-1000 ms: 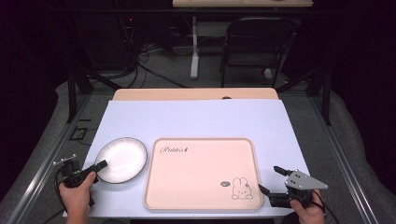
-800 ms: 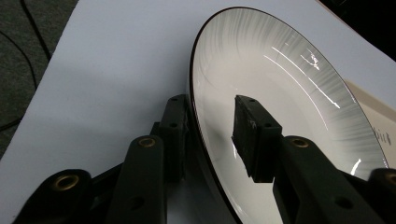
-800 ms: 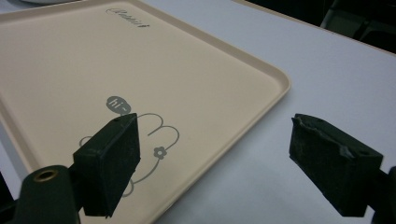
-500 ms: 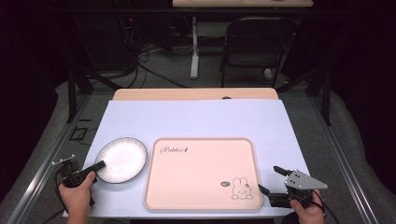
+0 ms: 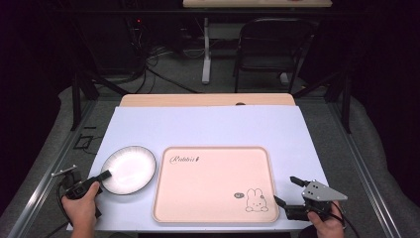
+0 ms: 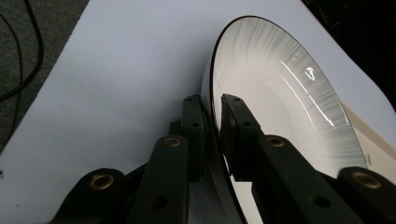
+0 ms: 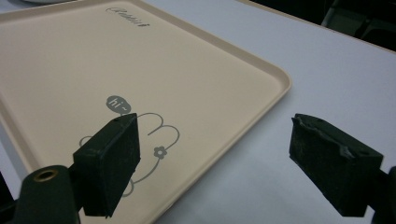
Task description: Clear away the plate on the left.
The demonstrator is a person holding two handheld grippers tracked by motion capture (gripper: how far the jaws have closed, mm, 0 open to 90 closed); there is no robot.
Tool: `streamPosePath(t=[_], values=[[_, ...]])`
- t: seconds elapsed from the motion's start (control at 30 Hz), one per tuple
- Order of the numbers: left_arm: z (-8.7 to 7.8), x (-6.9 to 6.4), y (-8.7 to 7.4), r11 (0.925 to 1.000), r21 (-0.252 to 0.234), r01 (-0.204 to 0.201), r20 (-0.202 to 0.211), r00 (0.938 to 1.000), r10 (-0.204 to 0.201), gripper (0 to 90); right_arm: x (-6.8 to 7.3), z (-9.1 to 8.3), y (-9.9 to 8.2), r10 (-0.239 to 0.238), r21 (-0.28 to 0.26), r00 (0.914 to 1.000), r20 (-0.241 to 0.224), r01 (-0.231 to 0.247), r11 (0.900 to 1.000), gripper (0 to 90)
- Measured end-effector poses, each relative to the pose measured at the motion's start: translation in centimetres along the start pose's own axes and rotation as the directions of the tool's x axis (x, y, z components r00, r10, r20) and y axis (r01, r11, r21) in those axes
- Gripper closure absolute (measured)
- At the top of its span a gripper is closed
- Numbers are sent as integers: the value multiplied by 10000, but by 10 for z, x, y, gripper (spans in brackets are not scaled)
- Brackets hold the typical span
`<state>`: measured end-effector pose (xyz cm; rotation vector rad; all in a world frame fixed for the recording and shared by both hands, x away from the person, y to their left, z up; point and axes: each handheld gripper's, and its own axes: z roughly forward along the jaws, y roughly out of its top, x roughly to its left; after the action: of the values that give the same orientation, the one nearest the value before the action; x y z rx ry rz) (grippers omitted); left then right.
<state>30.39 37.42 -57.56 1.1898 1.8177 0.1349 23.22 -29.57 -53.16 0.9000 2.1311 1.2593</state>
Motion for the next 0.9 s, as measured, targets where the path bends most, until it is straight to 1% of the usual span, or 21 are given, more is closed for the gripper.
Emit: streamPosePath(t=[0.03, 0.2, 0.23, 0.53, 0.6, 0.7, 0.83, 0.9], values=[[0, 1, 0, 9998, 11, 174, 70, 9998, -174, 810, 0, 0, 0, 10, 2, 10000, 6, -10, 10000, 157], [0, 3, 1, 9994, 26, 341, 217, 9992, -342, 822, 0, 0, 0, 5, 16, 10000, -3, -5, 10000, 157], [0, 4, 1, 9991, 23, 430, 236, 9988, -431, 823, 0, 0, 0, 2, 14, 10000, -5, -2, 10000, 157], [-1, 3, 2, 9987, 26, 506, 166, 9986, -506, 828, 0, 0, 0, -17, -19, 10000, -4, 17, 10000, 157], [0, 2, 2, 9984, -1, 574, 149, 9982, -574, 829, 0, 0, 0, -19, -21, 10000, -2, 19, 10000, 157], [-1, 1, 2, 9987, 13, 500, 123, 9987, -500, 829, 0, 0, 0, -48, -30, 10000, 4, 48, 10000, 157], [-1, -1, 3, 9989, -111, 456, 117, 9989, -455, 832, 0, 0, 0, -41, -34, 10000, 9, 41, 10000, 157], [-3, -5, 4, 9995, -166, 273, 80, 9996, -272, 835, 0, 0, 0, -46, -36, 10000, 12, 46, 10000, 157]])
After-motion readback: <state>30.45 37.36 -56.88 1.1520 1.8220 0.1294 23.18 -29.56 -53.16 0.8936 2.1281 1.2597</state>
